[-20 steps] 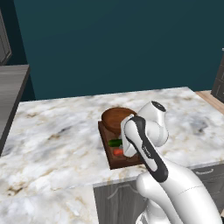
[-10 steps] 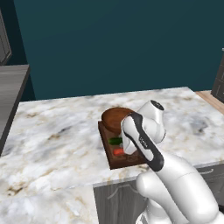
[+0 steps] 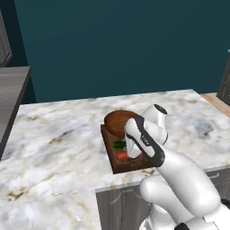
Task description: Place the two vegetables and bowl onto the tray for setting up a vegetable dip station.
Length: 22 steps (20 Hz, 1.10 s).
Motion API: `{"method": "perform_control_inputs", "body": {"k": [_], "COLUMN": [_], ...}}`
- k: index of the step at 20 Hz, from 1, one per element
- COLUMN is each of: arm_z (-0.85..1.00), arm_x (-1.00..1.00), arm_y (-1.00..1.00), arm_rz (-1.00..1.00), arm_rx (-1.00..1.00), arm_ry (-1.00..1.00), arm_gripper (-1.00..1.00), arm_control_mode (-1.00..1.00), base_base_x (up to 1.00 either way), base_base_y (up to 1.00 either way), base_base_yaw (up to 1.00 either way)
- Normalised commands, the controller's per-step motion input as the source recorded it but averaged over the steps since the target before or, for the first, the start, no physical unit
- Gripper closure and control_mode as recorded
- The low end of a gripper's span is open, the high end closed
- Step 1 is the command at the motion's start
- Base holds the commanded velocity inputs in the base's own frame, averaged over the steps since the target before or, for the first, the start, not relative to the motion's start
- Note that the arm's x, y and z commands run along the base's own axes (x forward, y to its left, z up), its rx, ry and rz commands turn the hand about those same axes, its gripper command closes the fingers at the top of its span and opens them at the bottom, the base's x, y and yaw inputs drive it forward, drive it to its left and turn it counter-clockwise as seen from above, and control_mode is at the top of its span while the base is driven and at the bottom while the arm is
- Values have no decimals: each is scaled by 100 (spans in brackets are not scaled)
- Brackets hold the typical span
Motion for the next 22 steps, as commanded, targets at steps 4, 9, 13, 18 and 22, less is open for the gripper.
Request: {"method": "perform_control_inputs", "body": {"k": [4, 9, 13, 18, 22], "arm_z": [-13, -12, -13, -10, -10], "arm_x": [19, 17, 12, 11, 7], "arm_y": [-9, -10, -6, -6, -5], "arm_rz": [1, 2, 2, 2, 2], "arm_rx": [0, 0, 0, 0, 0], "arm_ry": [0, 0, 0, 0, 0], "arm_gripper": [100, 100, 100, 100, 100], "arm_control_mode": [-100, -100, -100, -100, -100], "base_base_x": [0, 0, 0, 0, 0], "base_base_y": [0, 0, 0, 0, 0], "base_base_yaw": [0, 0, 0, 0, 0]}}
